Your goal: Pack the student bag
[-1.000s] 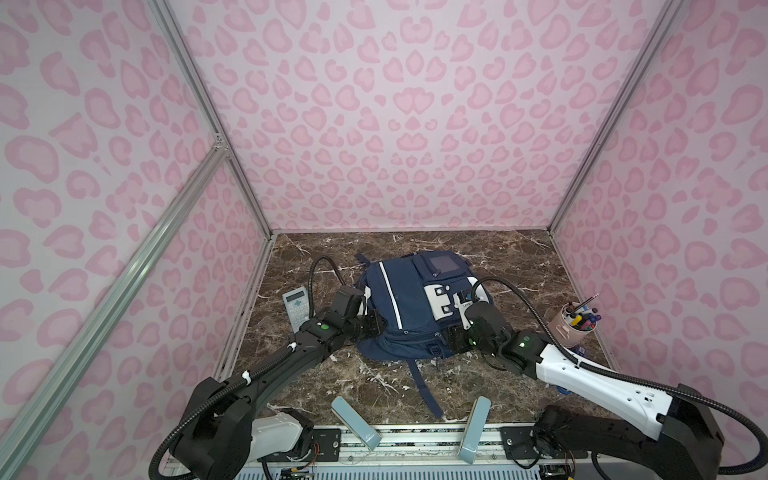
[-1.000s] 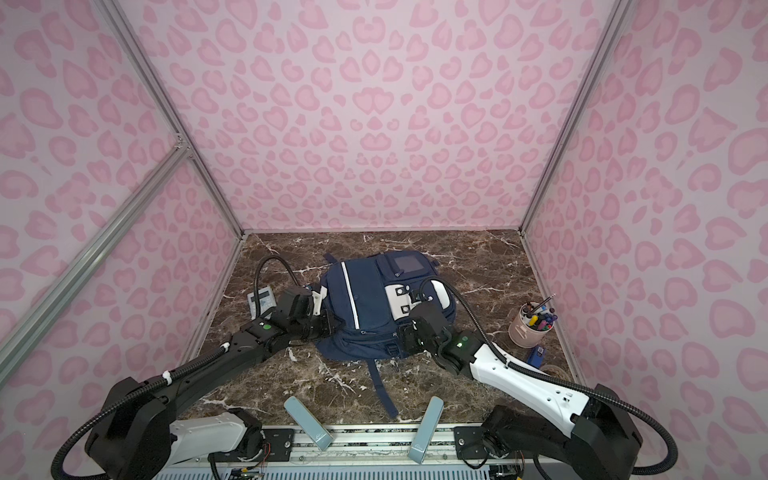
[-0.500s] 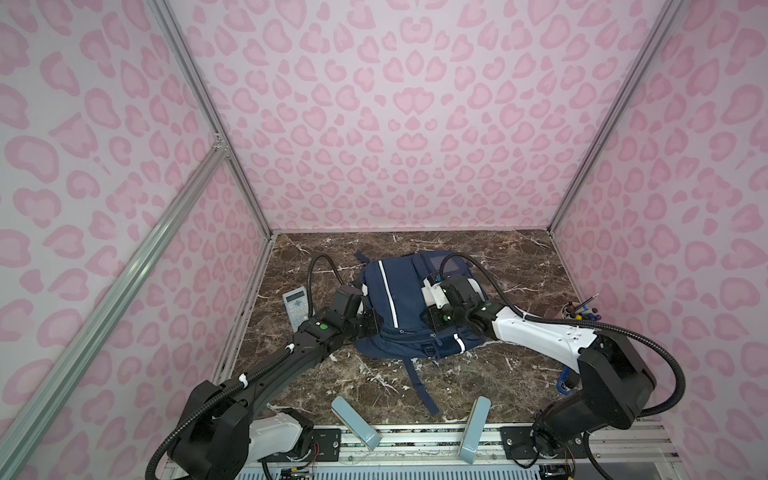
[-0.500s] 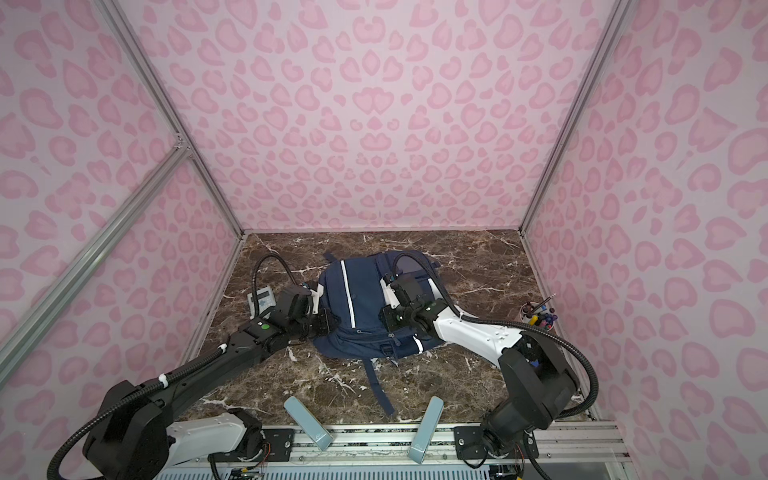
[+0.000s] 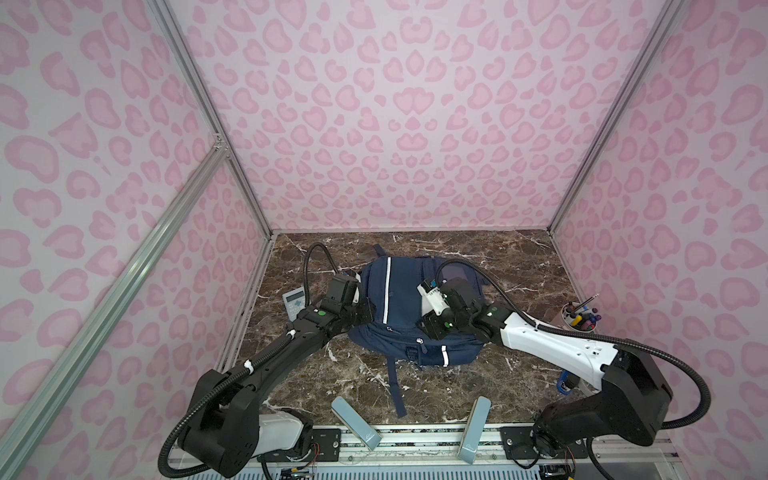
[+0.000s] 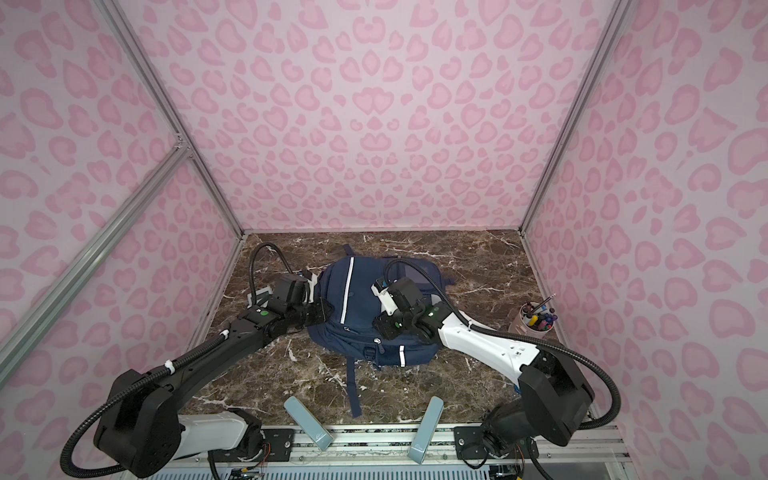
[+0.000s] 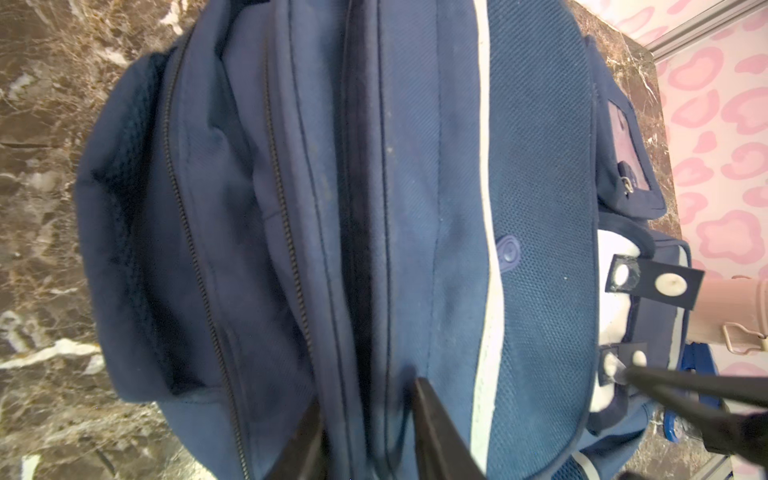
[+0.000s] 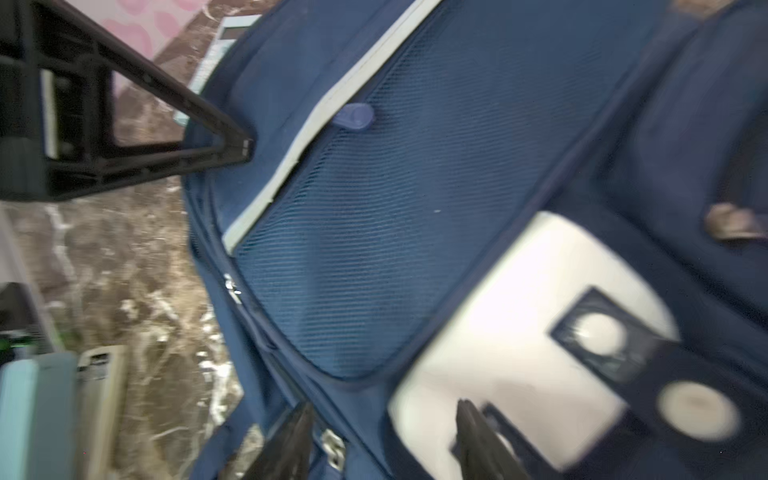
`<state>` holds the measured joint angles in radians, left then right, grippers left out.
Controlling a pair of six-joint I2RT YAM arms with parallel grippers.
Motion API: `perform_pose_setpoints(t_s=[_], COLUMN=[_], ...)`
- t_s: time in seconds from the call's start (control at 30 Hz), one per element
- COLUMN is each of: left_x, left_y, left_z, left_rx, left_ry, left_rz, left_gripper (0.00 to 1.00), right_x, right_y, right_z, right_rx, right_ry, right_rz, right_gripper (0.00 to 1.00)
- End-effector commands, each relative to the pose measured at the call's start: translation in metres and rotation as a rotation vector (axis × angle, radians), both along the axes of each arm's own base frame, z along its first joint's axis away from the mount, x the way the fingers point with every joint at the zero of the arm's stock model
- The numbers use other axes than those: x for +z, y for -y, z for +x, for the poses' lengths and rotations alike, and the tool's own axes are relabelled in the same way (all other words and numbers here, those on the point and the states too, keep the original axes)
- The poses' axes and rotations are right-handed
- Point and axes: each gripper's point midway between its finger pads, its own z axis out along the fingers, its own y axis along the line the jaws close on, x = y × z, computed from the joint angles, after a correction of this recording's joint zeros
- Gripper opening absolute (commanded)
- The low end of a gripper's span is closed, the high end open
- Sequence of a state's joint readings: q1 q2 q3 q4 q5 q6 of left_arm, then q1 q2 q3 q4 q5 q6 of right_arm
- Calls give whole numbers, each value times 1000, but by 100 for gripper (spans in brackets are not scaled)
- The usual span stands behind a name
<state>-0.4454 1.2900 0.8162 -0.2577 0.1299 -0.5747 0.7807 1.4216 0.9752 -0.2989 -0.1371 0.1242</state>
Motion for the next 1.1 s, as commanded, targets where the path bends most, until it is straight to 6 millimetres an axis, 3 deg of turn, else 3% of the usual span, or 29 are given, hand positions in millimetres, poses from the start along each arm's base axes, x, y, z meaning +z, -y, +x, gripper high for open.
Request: perform_pose_setpoints(t_s=[0.0,0.1,0.17,0.33,0.43,0.6,0.7,0.8,0.9,1.07], left_x=[12,19,23,26,25,20,18,16,6,3], left_y=[-8,-17,-18,-10,0,4,5,4,-1,1], left_z=[1,-7,-15,-34,-41,-44,-45,-43,-42,-42], left_rx=[34,61,61,18,-7,-17,-16,-6,14,14], left_ry=[57,74,84,79,77,61,56,71,65,64], left_rz=[0,3,-26,-112,-204,-236,-241,-237,-201,-196], left_gripper=[57,73,75,65,60,57,56,48,47,46], right_x=[15,21,16,6,-10,-40,-47,-47,-42,-29], right_y=[11,-3,-14,-40,-55,-57,-52,-53,-59,-58], right_z=[5,0,-6,1,-7,-3,17,23,16,9], right_rx=[94,222,336,440,526,558,478,459,490,511], right_ry=[283,434,453,462,425,444,444,465,462,488], right_rz=[-212,-272,-319,-342,-380,-533,-608,-628,-569,-524], right_gripper=[64,64,61,57,55,56,45,25,30,48])
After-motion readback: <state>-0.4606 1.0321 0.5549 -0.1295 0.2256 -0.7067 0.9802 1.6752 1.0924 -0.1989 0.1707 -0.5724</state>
